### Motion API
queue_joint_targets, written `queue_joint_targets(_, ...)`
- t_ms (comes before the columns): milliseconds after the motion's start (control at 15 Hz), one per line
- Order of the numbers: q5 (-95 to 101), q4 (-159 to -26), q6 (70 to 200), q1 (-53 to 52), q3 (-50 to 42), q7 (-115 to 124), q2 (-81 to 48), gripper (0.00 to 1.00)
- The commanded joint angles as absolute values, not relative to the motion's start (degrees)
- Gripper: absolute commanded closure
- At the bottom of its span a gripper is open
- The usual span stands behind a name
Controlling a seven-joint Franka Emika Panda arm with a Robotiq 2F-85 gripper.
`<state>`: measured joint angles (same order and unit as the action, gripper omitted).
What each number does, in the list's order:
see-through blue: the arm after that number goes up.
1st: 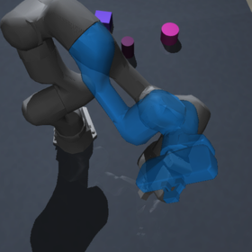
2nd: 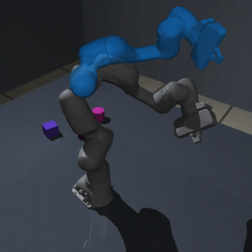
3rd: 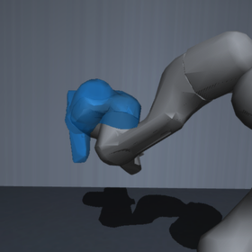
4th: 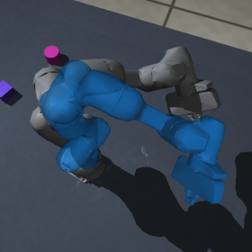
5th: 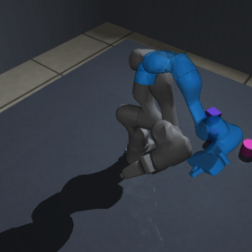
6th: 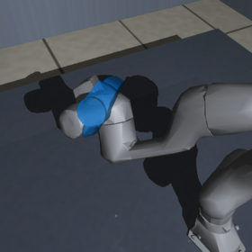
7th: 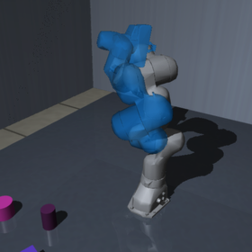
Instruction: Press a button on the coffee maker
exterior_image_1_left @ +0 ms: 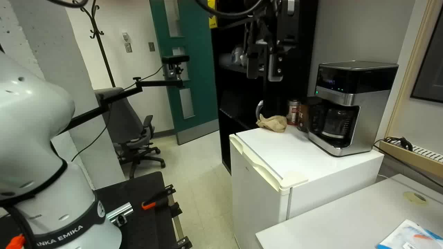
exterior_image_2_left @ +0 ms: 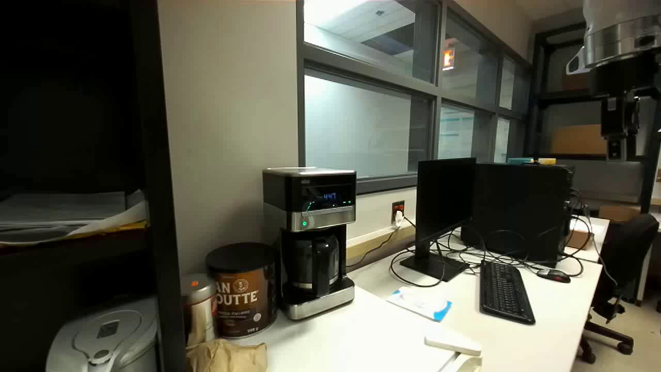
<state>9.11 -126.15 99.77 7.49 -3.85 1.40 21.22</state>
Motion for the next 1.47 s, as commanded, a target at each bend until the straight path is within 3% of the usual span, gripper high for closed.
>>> queue_joint_targets(0, 9.3, -126.0, 99.6, 7.0, -4.3, 1.5, 21.2, 0.0)
queue_joint_targets(667, 9.1, -125.8, 99.5, 6.7, -4.3, 0.8, 20.4, 0.0)
queue_joint_targets(1400, 20.2, -116.7, 108.3, 1.8, 0.7, -0.8, 1.7, 0.0)
